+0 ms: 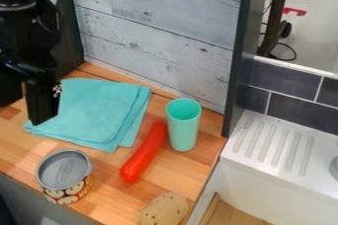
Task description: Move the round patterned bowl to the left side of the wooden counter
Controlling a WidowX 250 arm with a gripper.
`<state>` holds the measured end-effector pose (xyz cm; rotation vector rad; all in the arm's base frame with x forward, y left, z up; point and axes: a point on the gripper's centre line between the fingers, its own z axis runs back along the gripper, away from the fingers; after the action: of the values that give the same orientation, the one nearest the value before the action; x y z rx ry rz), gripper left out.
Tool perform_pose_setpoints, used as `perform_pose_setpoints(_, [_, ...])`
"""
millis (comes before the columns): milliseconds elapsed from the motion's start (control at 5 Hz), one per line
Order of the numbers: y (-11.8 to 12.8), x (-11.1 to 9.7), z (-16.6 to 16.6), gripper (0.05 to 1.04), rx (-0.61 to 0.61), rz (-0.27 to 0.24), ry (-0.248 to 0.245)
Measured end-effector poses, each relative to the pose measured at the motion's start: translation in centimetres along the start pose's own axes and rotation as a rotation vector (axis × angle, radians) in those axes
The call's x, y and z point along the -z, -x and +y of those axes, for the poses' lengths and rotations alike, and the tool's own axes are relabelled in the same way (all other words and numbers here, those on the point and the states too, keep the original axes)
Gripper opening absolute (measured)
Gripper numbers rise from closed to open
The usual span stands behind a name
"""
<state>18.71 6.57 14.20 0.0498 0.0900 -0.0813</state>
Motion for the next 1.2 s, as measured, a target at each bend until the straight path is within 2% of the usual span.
perform_pose_setpoints(200, [0.2,0.5,-0.1,1.000,-0.002,0.018,0.008])
perform_pose_setpoints(400, [0.2,1.6,-2.3,1.000,0.059,0.026,-0.002])
perform_pose_setpoints(600, [-0.2,2.1,-3.8,1.000,0.103,0.034,-0.031])
perform_pose_setpoints(800, [-0.2,4.2,-5.0,1.000,0.143,0.108,-0.068])
perform_pose_setpoints(1000, [-0.2,6.0,-4.8,1.000,0.147,0.170,-0.124])
perform_pose_setpoints(1200, [-0.8,6.9,-4.0,1.000,0.160,0.162,-0.180])
